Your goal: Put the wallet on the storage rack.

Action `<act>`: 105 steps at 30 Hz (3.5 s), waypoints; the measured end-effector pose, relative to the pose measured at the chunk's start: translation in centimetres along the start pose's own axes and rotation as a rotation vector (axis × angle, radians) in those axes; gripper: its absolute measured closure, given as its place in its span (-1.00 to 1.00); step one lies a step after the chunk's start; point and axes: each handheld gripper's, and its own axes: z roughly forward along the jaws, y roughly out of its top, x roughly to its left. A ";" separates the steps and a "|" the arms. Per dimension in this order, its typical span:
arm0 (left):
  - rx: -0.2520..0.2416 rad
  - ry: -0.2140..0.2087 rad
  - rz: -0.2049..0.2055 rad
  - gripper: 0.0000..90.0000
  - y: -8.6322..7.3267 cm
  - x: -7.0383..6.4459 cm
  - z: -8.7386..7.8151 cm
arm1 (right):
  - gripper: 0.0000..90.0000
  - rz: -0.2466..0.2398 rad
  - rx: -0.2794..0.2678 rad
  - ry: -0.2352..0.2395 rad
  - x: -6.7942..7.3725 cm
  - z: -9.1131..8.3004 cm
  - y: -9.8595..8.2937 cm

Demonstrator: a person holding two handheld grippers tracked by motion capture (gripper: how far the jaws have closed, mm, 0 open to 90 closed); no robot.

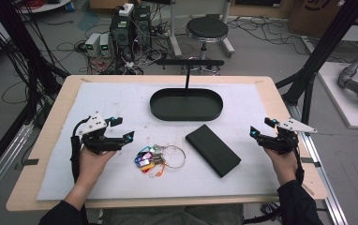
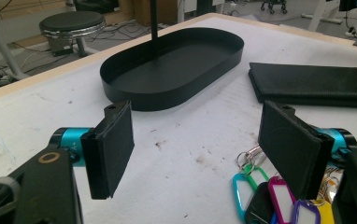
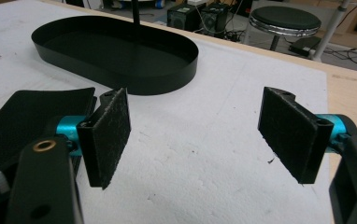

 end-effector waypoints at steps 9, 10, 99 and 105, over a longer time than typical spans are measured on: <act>0.011 -0.023 -0.002 -0.38 0.2 -0.4 0.5 | -0.43 -0.006 0.011 -0.004 -0.1 0.1 -0.1; 0.011 -0.023 -0.002 -0.38 0.2 -0.4 0.5 | -0.43 -0.008 0.011 -0.003 -0.1 0.1 -0.2; 0.085 -0.161 -0.016 -0.22 2.4 -3.5 7.6 | 0.24 -0.677 0.235 0.285 13.6 -0.4 -4.6; 0.081 -0.161 -0.022 -0.22 2.5 -3.5 7.6 | 0.67 -0.682 0.224 0.231 12.9 -0.8 -4.2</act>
